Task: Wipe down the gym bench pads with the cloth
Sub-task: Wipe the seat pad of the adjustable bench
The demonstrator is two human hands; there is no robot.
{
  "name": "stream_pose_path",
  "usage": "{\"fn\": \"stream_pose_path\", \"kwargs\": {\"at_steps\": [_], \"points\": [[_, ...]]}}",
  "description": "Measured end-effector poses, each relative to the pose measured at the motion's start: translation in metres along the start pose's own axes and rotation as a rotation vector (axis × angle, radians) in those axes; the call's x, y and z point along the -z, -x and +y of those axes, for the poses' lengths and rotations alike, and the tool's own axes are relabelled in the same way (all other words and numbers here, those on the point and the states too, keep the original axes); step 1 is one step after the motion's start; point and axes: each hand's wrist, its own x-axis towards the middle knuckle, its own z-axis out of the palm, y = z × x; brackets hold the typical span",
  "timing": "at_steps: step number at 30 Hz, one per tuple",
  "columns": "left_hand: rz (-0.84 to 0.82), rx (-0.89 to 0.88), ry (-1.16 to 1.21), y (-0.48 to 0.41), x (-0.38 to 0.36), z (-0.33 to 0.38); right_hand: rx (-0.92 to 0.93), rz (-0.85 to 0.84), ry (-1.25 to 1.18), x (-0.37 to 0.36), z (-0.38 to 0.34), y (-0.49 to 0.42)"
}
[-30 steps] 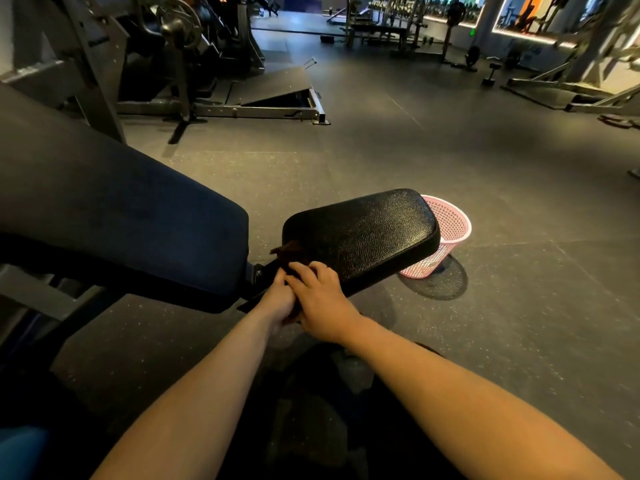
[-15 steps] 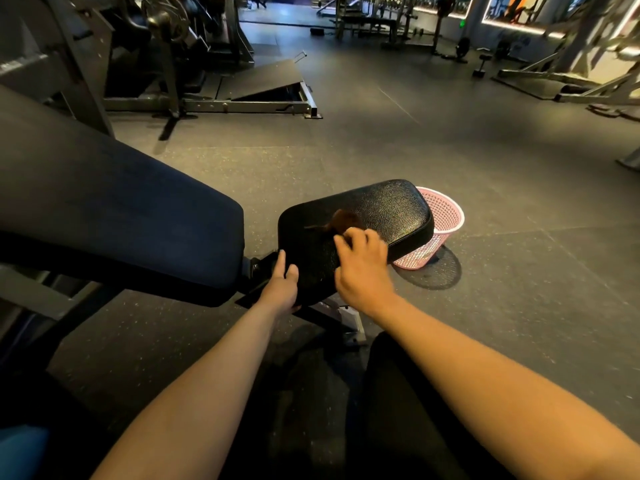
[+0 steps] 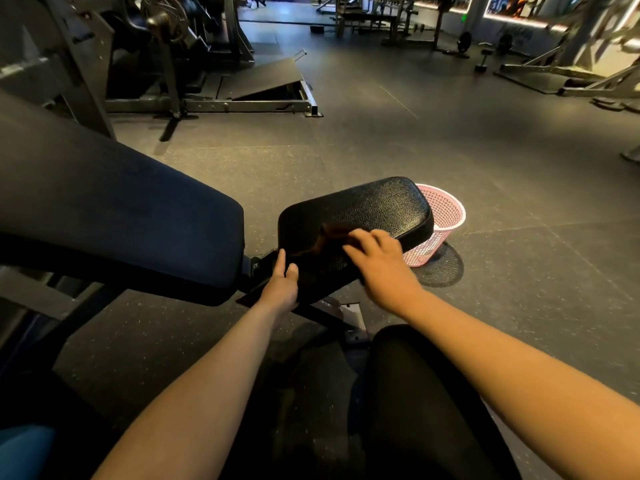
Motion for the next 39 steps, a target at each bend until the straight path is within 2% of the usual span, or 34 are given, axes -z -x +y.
{"fn": "stream_pose_path", "kwargs": {"at_steps": [2,6,13,17,19,24,27,29,33,36,39], "points": [[-0.001,0.021,-0.024,0.001,0.0,0.003,-0.073,-0.001,0.016,0.004,0.004,-0.001],[0.024,0.025,-0.08,0.013,-0.002,0.013,-0.176,0.016,-0.029,-0.003,-0.039,-0.007],[0.023,-0.012,-0.045,0.013,-0.003,0.01,-0.015,-0.122,-0.167,-0.024,-0.1,-0.009],[0.044,-0.003,-0.088,0.015,-0.006,0.016,0.08,-0.094,-0.08,-0.013,-0.071,-0.004],[0.06,0.019,-0.112,0.015,-0.008,0.02,0.058,-0.04,-0.019,-0.003,-0.037,-0.001],[0.133,0.069,-0.152,0.022,-0.02,0.033,-0.204,0.066,0.045,0.029,0.056,0.004],[0.174,0.059,-0.367,0.026,-0.027,0.045,-0.326,0.086,0.003,0.03,0.049,-0.005],[0.21,0.081,-0.448,0.03,-0.031,0.055,-0.288,0.049,-0.049,0.023,0.024,-0.012],[0.202,-0.164,-0.669,0.037,-0.047,0.068,-0.043,-0.017,-0.119,0.004,-0.02,-0.017],[0.19,-0.191,-0.742,0.033,-0.065,0.072,0.017,0.042,-0.097,0.003,0.003,-0.017],[0.196,-0.163,-0.715,0.031,-0.067,0.075,-0.045,0.129,-0.122,0.014,0.053,-0.015]]}}
